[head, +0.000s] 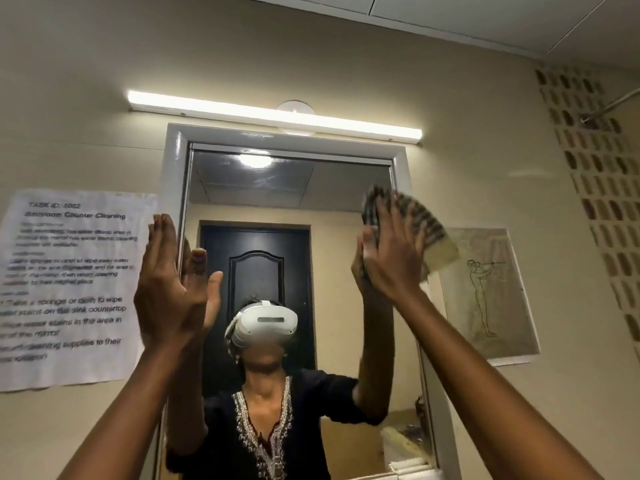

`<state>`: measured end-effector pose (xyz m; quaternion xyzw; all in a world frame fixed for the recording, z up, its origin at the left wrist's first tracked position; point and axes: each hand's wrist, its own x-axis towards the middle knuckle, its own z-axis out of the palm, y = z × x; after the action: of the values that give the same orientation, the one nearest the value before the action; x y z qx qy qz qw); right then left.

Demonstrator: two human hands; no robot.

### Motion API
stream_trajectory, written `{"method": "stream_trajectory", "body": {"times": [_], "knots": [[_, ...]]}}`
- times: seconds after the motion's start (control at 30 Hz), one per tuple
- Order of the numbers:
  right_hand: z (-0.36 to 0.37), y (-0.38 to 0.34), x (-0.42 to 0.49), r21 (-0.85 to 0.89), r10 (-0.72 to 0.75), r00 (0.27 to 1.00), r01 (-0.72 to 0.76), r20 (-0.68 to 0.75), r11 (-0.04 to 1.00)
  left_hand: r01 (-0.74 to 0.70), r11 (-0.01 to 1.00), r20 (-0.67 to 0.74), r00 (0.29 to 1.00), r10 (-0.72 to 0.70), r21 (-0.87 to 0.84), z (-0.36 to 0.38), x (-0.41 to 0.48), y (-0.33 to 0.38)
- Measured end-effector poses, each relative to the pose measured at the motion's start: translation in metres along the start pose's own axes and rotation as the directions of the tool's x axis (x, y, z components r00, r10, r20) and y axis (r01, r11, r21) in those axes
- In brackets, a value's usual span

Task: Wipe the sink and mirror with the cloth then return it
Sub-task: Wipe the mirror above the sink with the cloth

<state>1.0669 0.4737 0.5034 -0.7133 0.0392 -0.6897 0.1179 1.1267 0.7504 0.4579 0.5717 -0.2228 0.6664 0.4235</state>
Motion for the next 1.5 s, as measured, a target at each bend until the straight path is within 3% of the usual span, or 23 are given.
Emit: {"method": "stream_trajectory", "body": {"times": [0.13, 0.23, 0.27, 0.33, 0.4, 0.43, 0.47, 0.5, 0.6, 0.63, 0.67, 0.73, 0.8, 0.9, 0.97, 1.03, 1.1, 1.17, 1.23, 1.3, 1.37, 1.43, 1.5], "knots": [[0.016, -0.074, 0.066, 0.063, -0.071, 0.997, 0.071, 0.005, 0.996, -0.053, 0.997, 0.005, 0.999, 0.054, -0.049, -0.002, -0.002, 0.001], [0.037, -0.138, 0.047, 0.079, -0.351, 0.934, 0.346, 0.066, 0.935, -0.064, 0.995, -0.008, 0.998, 0.064, -0.076, -0.004, -0.002, 0.001], [0.045, -0.156, 0.032, 0.086, -0.495, 0.862, 0.488, 0.107, 0.869, -0.073, 0.995, -0.022, 0.997, 0.072, -0.075, -0.005, -0.001, 0.000], [0.058, -0.181, 0.002, 0.084, -0.756, 0.610, 0.762, 0.237, 0.641, -0.062, 0.992, -0.055, 0.997, 0.056, -0.109, -0.009, 0.000, -0.001], [0.062, -0.188, -0.004, 0.128, -0.865, 0.377, 0.890, 0.332, 0.437, -0.018, 0.981, -0.080, 0.997, 0.002, -0.192, -0.014, 0.001, -0.001], [0.059, -0.188, 0.006, 0.164, -0.882, 0.330, 0.902, 0.337, 0.400, -0.008, 0.975, -0.086, 0.996, -0.012, -0.223, -0.015, 0.002, -0.001], [0.056, -0.190, 0.021, 0.177, -0.882, 0.334, 0.896, 0.332, 0.406, -0.009, 0.973, -0.086, 0.996, -0.012, -0.232, -0.016, 0.002, -0.001], [0.052, -0.191, 0.039, 0.161, -0.866, 0.386, 0.878, 0.317, 0.451, -0.015, 0.974, -0.080, 0.997, -0.004, -0.228, -0.016, 0.002, -0.001], [0.045, -0.191, 0.089, 0.081, -0.703, 0.665, 0.709, 0.253, 0.700, -0.027, 0.977, -0.073, 0.997, 0.012, -0.210, -0.014, 0.002, -0.004], [0.046, -0.192, 0.094, 0.053, -0.643, 0.726, 0.652, 0.243, 0.756, -0.019, 0.977, -0.073, 0.997, 0.003, -0.212, -0.014, 0.002, -0.005], [0.048, -0.195, 0.090, 0.023, -0.609, 0.756, 0.623, 0.241, 0.782, -0.006, 0.975, -0.069, 0.998, -0.010, -0.220, -0.015, 0.002, -0.005], [0.051, -0.199, 0.060, 0.013, -0.638, 0.726, 0.657, 0.256, 0.754, 0.024, 0.964, -0.045, 0.998, -0.038, -0.267, -0.019, 0.002, -0.001], [0.053, -0.193, 0.009, 0.074, -0.736, 0.613, 0.752, 0.288, 0.655, 0.058, 0.925, -0.024, 0.997, -0.072, -0.375, -0.028, 0.003, 0.005], [0.053, -0.157, -0.088, 0.210, -0.870, 0.362, 0.871, 0.335, 0.443, 0.073, 0.849, -0.020, 0.995, -0.098, -0.523, -0.049, 0.009, 0.012], [0.047, -0.126, -0.135, 0.282, -0.911, 0.173, 0.915, 0.374, 0.289, 0.065, 0.866, -0.003, 0.997, -0.077, -0.495, -0.059, 0.013, 0.017], [0.042, -0.101, -0.140, 0.338, -0.911, 0.075, 0.914, 0.405, 0.225, 0.055, 0.911, 0.041, 0.998, -0.042, -0.408, -0.060, 0.014, 0.023], [0.035, -0.087, -0.103, 0.305, -0.899, 0.155, 0.905, 0.411, 0.296, 0.026, 0.952, 0.090, 0.996, 0.002, -0.305, -0.053, 0.013, 0.024], [0.027, -0.080, -0.040, 0.230, -0.822, 0.426, 0.817, 0.379, 0.529, -0.045, 0.997, 0.169, 0.984, 0.056, -0.069, -0.041, 0.011, 0.014], [0.011, -0.072, 0.031, 0.144, -0.671, 0.683, 0.662, 0.290, 0.736, -0.197, 0.946, 0.274, 0.954, 0.124, 0.256, -0.024, 0.006, -0.002], [0.000, -0.066, 0.081, 0.068, -0.526, 0.820, 0.526, 0.227, 0.848, -0.297, 0.868, 0.310, 0.934, 0.177, 0.398, -0.009, -0.001, -0.016], [0.003, -0.073, 0.088, -0.006, -0.444, 0.878, 0.452, 0.180, 0.892, -0.298, 0.866, 0.272, 0.942, 0.199, 0.401, -0.005, -0.003, -0.019], [0.018, -0.088, 0.050, -0.016, -0.451, 0.876, 0.460, 0.172, 0.888, -0.295, 0.868, 0.236, 0.948, 0.214, 0.400, -0.004, -0.003, -0.019], [0.035, -0.096, -0.015, 0.010, -0.637, 0.738, 0.651, 0.222, 0.759, -0.291, 0.898, 0.204, 0.951, 0.233, 0.330, -0.003, -0.005, -0.017]]}}
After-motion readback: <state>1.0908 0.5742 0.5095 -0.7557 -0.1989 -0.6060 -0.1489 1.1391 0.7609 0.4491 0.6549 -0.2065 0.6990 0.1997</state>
